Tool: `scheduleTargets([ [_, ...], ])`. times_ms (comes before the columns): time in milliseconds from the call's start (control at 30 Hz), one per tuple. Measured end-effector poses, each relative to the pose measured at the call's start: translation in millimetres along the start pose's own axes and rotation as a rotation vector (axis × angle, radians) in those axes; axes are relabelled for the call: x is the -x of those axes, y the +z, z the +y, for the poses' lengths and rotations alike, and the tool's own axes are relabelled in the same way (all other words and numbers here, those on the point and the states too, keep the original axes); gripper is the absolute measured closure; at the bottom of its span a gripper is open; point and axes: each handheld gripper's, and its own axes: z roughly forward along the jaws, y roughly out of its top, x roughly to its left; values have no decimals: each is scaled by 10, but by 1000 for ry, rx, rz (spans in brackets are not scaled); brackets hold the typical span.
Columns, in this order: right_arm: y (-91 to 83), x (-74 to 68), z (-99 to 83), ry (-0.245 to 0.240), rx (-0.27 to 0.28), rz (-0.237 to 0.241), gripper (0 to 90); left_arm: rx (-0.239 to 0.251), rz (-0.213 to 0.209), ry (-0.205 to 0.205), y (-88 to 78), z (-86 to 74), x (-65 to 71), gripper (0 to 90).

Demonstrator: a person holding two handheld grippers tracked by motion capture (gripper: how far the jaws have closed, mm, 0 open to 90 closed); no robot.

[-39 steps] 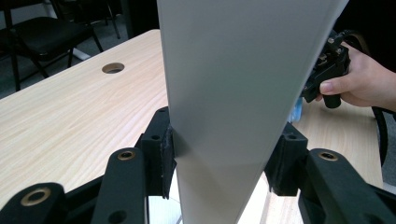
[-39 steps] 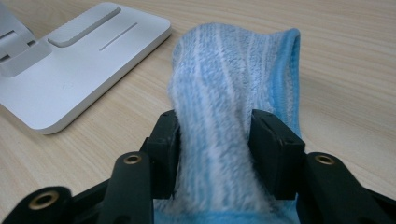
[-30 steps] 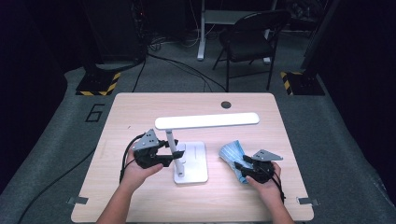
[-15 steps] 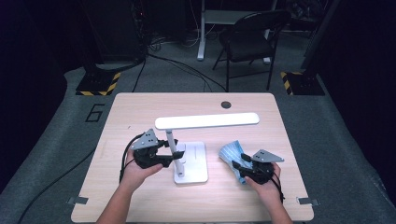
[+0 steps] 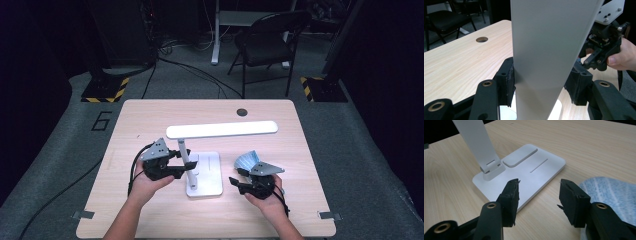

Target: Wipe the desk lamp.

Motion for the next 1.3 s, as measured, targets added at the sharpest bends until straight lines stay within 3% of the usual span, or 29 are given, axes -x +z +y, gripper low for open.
scheduleTargets([
  [300, 196, -128, -103, 8, -53, 11, 500, 7, -14, -15, 5, -10, 17, 475],
  [433, 290, -215, -146, -8, -84, 18, 493, 2, -15, 3, 10, -5, 30, 475],
  [467, 349, -264, -171, -40, -101, 25, 492, -7, -24, 7, 5, -3, 31, 472],
  [567, 396, -311, -199, -56, -123, 32, 488, 4, -20, -5, 10, -11, 52, 470],
  [733, 456, -315, -236, -88, -161, 33, 487, -1, -14, -2, 5, -11, 61, 477],
  [1133, 488, -299, -238, -61, -155, 45, 482, 7, -43, -19, -12, -25, 56, 464],
  [1300, 480, -262, -230, -45, -162, 25, 489, -1, -52, 0, -23, -19, 55, 465],
])
